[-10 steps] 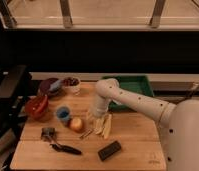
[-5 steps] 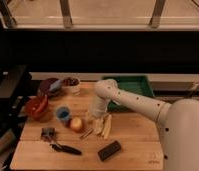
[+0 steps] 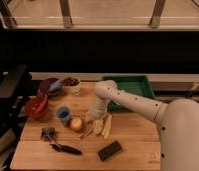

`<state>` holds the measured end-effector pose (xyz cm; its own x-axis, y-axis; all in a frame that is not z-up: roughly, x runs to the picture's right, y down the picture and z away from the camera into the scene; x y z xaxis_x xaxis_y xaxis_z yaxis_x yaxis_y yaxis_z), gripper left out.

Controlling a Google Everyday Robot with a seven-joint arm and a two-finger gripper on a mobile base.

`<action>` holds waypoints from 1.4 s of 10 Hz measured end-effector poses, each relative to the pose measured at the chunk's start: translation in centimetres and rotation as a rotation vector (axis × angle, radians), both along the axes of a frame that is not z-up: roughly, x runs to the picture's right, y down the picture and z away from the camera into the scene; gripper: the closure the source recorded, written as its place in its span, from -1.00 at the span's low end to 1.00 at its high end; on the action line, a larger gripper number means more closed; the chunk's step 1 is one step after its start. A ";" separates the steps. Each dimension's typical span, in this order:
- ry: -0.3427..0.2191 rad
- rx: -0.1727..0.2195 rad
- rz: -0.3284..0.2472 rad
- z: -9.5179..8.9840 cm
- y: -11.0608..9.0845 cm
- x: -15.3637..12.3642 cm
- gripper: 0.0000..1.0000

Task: Place fork in purple bowl

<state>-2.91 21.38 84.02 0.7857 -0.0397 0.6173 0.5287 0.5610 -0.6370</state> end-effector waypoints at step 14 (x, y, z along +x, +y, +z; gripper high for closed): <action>-0.009 -0.027 0.002 0.9 0.5 -0.6 1.00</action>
<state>-3.51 21.84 84.89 0.7800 -0.0217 0.6254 0.5339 0.5444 -0.6470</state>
